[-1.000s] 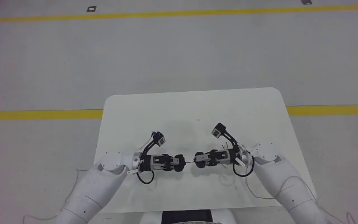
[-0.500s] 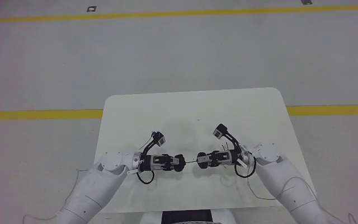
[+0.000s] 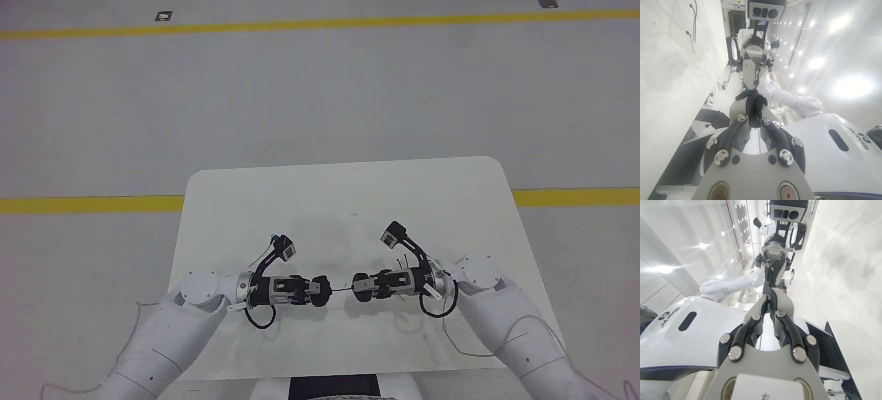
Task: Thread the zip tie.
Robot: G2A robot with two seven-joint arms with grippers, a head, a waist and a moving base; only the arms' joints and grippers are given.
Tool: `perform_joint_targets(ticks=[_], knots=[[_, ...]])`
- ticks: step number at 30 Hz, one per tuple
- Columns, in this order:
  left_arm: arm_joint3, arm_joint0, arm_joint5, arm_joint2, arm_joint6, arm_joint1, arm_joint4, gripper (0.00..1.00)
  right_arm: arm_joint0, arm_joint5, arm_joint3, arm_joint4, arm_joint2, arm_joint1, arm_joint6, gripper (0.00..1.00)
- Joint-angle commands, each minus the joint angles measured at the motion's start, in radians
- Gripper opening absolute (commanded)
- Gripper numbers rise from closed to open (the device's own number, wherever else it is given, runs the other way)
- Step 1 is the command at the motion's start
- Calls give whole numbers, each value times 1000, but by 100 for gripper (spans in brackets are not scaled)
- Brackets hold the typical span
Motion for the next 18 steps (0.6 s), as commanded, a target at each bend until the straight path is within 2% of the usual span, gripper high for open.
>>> perform_joint_targets(ticks=[1,2,3,7,10,18], knots=[[0,0,0,0,0,0,0,36,0,-2,0,1,-1,1,-1,0],[0,0,0,0,0,0,0,84,0,-3,0,1,-2,1,-2,0],[0,0,0,0,0,0,0,100,0,-3,0,2,-3,1,-2,0],[0,0,0,0,0,0,0,100,-2,-3,2,12,-2,1,-12,0],[-12,4,12,12,27,-1,-7,100,-4,-3,7,27,0,1,-20,0],[-20,-1,-14,29,9,3,-13,100,5,-3,25,52,-13,-5,1,0]])
